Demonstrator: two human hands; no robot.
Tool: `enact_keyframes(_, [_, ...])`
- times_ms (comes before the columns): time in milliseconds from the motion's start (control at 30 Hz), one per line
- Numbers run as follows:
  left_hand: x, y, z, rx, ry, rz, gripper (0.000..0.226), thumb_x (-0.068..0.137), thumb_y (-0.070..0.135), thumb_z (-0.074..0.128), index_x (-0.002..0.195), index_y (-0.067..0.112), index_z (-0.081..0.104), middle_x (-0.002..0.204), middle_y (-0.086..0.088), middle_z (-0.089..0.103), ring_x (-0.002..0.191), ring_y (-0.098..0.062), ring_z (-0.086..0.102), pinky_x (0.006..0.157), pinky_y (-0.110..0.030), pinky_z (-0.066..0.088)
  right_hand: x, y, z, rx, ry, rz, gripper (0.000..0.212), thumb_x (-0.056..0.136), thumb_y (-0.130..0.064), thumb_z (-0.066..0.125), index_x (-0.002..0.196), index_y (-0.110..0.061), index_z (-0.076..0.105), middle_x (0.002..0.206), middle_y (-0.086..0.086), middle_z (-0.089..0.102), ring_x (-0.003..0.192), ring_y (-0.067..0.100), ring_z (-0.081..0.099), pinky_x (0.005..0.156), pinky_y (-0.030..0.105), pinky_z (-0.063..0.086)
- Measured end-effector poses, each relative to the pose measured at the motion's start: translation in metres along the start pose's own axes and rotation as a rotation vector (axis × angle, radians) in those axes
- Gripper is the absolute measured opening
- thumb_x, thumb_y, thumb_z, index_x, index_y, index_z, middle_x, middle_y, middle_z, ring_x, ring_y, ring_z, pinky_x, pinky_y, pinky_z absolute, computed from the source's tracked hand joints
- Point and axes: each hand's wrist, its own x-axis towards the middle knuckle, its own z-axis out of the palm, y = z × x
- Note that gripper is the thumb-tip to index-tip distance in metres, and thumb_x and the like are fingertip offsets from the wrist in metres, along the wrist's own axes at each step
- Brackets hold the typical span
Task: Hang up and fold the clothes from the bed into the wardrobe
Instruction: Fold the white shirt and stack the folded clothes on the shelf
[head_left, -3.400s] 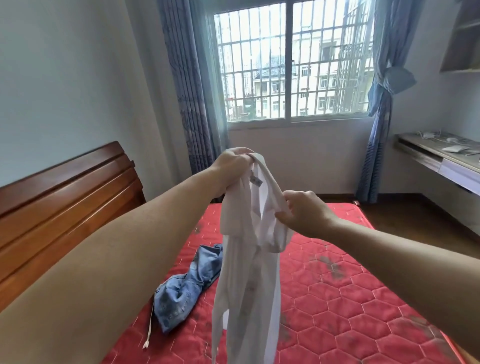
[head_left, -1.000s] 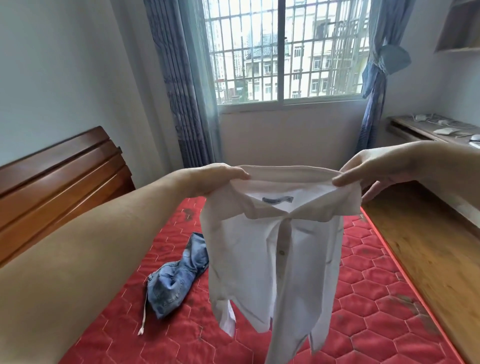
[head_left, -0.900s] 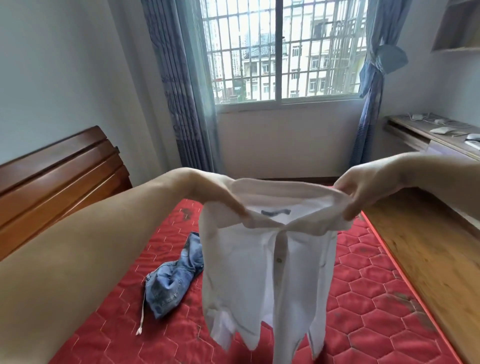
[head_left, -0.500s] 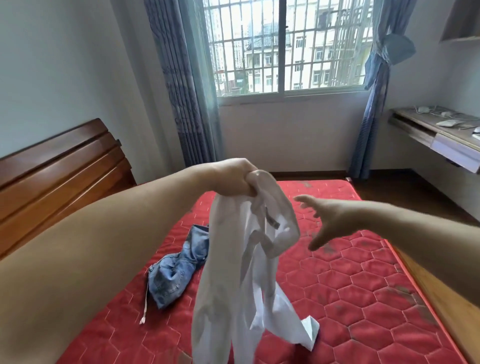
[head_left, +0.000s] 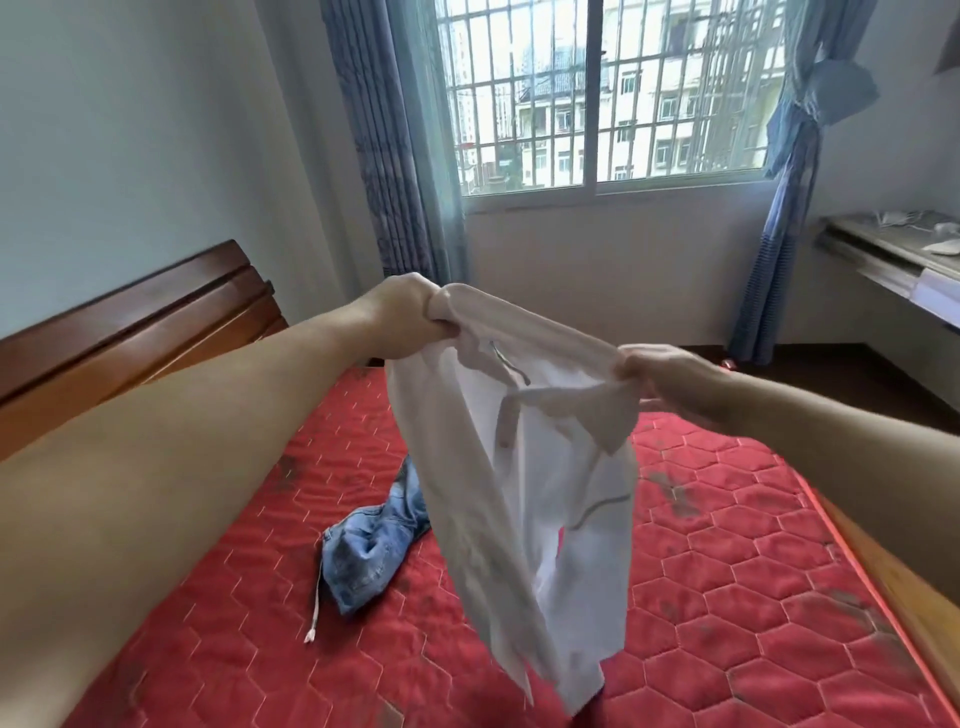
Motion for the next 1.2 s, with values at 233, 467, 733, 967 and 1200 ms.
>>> enact_keyframes(233, [0.004,0.001,0.0,-0.378,0.051,-0.148,0.02,0.088,0.032,0.069,0.088,0.013,0.075,0.083,0.001,0.071,0.075,-0.012,0.066,0.071,-0.026,0.055,0.004,-0.036,-0.009,-0.163,0.21,-0.199,0.03,0.102,-0.015,0.038,0.075,-0.017,0.051,0.065,-0.004,0.046,0.054,0.007,0.041,0.048,0.019,0.035])
enact_keyframes(467, [0.006,-0.002,0.002,-0.28,-0.011,-0.014,0.019,0.079,0.037,0.078,0.072,0.019,0.076,0.07,0.004,0.069,0.064,-0.005,0.061,0.067,-0.026,0.052,-0.021,-0.057,-0.04,-0.489,0.02,-0.131,0.053,0.067,-0.049,0.078,0.107,-0.022,0.058,0.092,-0.007,0.068,0.081,0.01,0.067,0.067,0.025,0.052])
enact_keyframes(733, [0.011,0.03,0.025,0.287,-0.473,-0.097,0.025,0.061,0.045,0.087,0.073,0.029,0.072,0.069,0.012,0.07,0.065,-0.007,0.067,0.057,-0.021,0.051,-0.021,-0.049,-0.072,-1.019,-0.143,0.204,0.003,0.076,-0.026,0.076,0.076,-0.023,0.074,0.08,-0.003,0.075,0.082,0.016,0.071,0.081,0.036,0.058])
enact_keyframes(967, [0.035,0.042,0.059,-0.054,-0.735,-0.365,0.028,0.087,0.042,0.069,0.098,0.016,0.073,0.092,0.0,0.077,0.086,-0.018,0.074,0.086,-0.037,0.057,-0.026,-0.032,-0.093,-0.664,-0.327,0.618,0.027,0.098,-0.023,0.049,0.108,-0.007,0.069,0.099,0.011,0.075,0.09,0.031,0.072,0.069,0.04,0.06])
enact_keyframes(1200, [0.072,0.056,0.087,-0.641,-0.309,-0.565,0.012,0.094,0.023,0.061,0.091,0.012,0.065,0.076,-0.004,0.068,0.067,-0.018,0.063,0.072,-0.036,0.055,0.004,-0.008,-0.07,0.146,0.101,0.496,0.021,0.099,-0.015,0.044,0.086,-0.007,0.058,0.058,0.006,0.066,0.045,0.016,0.065,0.046,0.026,0.056])
